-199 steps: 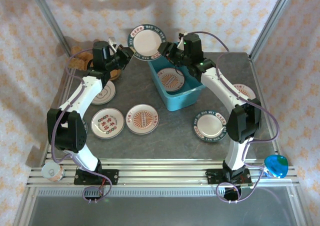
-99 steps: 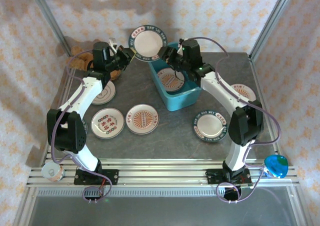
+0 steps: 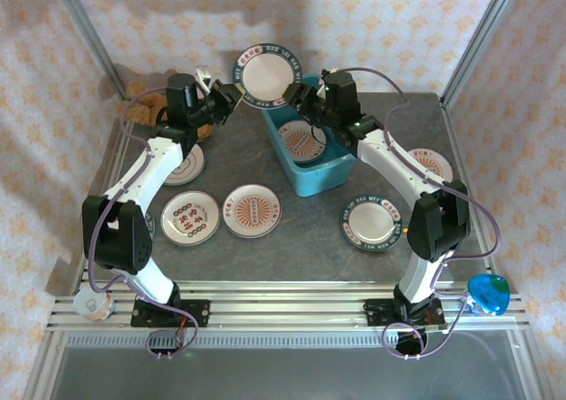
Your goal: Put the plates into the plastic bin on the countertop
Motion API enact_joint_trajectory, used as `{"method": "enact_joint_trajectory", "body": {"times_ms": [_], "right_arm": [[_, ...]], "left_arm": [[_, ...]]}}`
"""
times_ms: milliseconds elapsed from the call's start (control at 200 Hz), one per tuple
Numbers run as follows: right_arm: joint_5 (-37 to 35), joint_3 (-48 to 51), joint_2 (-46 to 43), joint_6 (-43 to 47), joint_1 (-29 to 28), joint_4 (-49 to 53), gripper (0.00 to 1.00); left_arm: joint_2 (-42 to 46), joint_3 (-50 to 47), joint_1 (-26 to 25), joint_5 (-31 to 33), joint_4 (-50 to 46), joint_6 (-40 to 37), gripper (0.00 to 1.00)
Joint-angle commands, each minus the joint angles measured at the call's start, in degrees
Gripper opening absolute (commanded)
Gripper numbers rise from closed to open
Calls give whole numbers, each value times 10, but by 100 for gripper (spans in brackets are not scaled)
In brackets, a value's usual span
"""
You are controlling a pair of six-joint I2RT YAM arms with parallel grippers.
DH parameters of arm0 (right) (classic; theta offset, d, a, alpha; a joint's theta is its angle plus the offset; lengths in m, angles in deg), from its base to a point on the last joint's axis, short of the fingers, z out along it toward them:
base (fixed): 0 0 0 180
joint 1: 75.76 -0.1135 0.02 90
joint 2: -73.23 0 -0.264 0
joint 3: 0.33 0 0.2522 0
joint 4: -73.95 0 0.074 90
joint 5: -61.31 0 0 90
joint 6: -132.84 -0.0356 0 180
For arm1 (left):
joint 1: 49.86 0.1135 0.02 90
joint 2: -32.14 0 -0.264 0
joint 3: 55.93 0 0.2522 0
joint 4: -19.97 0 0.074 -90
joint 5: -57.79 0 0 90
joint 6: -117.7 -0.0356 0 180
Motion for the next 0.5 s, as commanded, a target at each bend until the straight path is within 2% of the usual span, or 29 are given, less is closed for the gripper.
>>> {"method": "enact_joint_trajectory", "body": {"times_ms": [0, 240, 495], "right_arm": [[-12, -17, 14, -14, 0, -28, 48], [-39, 10, 3, -37, 1, -51, 22], [-24, 17, 18, -67, 2, -93, 13]], "left_arm": [[34, -1, -3, -10, 46, 4, 0], [30, -5, -6, -13, 45, 8, 0], [16, -1, -10, -27, 57, 22, 0]]}}
